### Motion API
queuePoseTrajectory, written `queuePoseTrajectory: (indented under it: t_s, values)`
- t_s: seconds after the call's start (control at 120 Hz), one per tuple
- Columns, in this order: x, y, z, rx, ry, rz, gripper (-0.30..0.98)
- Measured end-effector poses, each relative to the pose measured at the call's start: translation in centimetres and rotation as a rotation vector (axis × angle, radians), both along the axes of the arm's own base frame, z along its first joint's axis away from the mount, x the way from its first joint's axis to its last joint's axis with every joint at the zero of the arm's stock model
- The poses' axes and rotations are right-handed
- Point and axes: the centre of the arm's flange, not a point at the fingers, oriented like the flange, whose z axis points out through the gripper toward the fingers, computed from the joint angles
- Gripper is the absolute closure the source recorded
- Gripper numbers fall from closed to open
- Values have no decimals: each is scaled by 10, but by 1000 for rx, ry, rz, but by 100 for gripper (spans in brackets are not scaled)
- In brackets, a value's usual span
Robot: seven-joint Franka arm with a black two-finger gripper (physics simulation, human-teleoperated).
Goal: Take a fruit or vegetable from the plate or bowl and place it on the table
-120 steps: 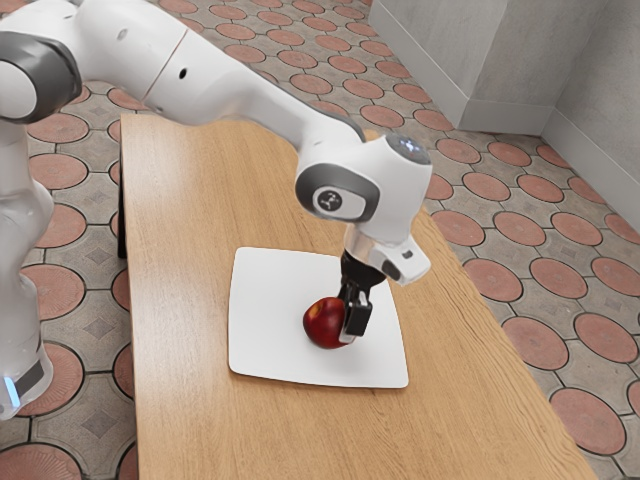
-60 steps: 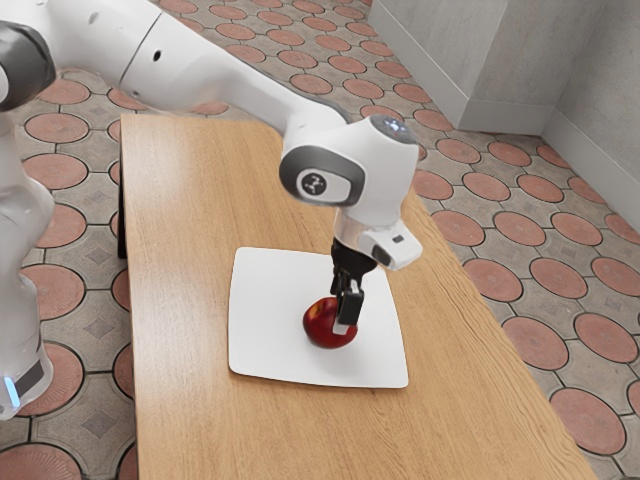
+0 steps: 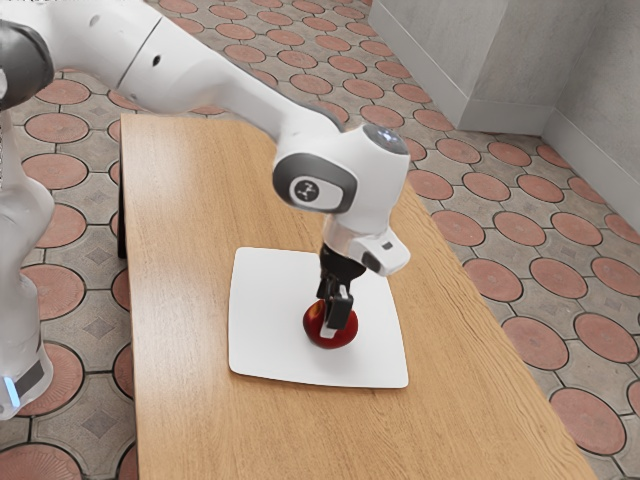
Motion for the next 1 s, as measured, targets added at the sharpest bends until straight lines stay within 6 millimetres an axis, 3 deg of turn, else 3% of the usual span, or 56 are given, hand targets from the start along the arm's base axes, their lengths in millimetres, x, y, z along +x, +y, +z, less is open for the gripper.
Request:
queuePoseTrajectory:
  t_s: [0.383,0.542,0.75,0.875,1.0]
  values:
    - [7,-3,-19,-6,32,22,1]
    - [8,-2,-18,-3,24,32,22]
    - [15,3,-11,3,-15,58,37]
    - [50,-2,9,29,-89,57,42]
    - [102,-19,24,59,-177,42,43]
